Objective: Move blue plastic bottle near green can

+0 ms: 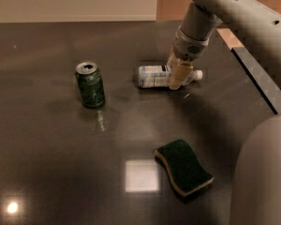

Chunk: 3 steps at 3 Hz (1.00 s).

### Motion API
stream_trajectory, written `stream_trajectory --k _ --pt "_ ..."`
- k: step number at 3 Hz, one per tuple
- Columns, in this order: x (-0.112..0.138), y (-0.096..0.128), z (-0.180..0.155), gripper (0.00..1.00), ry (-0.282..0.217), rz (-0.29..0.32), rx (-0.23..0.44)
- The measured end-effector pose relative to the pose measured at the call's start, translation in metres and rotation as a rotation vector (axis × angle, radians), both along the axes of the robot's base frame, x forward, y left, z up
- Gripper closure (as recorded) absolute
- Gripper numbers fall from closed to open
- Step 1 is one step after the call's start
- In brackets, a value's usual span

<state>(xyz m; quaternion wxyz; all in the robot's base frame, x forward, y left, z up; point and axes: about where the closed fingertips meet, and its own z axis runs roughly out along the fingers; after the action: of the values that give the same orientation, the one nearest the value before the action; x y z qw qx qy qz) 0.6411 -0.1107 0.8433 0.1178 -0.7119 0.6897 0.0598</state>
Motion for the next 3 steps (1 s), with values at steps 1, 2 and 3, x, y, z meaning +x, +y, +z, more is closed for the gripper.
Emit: stream_trajectory --k 1,2,3 --pt "-0.003 0.003 0.003 0.65 -0.002 0.004 -0.009" --pt "-0.012 0.011 0.011 0.88 -0.013 0.018 -0.021" --pt "-0.028 0.03 0.021 1.0 -0.026 0.043 -0.026"
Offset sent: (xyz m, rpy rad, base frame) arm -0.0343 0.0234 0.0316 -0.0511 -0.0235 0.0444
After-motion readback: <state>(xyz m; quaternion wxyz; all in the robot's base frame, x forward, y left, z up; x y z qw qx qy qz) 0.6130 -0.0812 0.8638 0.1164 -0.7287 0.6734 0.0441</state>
